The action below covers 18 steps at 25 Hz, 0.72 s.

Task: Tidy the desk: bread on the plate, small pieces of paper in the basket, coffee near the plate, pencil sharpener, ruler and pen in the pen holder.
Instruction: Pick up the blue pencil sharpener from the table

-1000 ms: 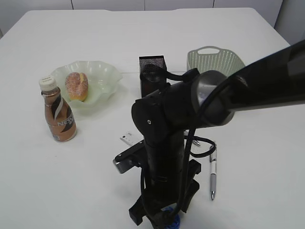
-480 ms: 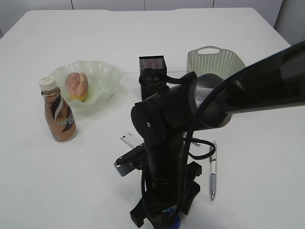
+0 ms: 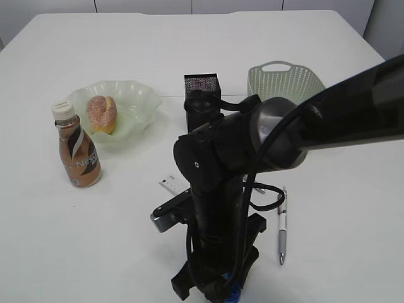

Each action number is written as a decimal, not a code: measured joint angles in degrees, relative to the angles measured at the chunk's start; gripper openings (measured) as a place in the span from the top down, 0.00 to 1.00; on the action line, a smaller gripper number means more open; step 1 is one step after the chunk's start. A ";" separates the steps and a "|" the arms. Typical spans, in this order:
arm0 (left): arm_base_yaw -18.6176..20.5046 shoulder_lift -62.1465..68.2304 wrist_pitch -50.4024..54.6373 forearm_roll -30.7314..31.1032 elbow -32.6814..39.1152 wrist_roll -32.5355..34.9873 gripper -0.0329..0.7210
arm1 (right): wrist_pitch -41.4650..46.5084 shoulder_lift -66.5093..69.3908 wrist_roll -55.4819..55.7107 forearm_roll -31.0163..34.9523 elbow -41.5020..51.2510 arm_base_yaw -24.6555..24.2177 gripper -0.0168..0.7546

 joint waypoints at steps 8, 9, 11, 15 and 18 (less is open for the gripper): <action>0.00 0.00 0.00 0.00 0.00 0.00 0.36 | -0.10 0.00 0.00 0.00 0.00 0.00 0.54; 0.00 0.00 0.00 0.00 0.00 0.00 0.36 | -0.10 0.00 0.00 0.11 0.00 0.00 0.54; 0.00 0.00 0.00 -0.36 0.00 0.00 0.36 | -0.10 0.00 0.00 0.48 0.00 0.00 0.54; 0.00 0.00 0.00 -0.82 0.00 0.00 0.36 | -0.10 0.00 0.00 0.95 0.00 0.00 0.54; 0.00 0.00 0.00 -0.82 0.00 0.00 0.36 | -0.47 0.00 0.00 1.07 0.00 0.00 0.54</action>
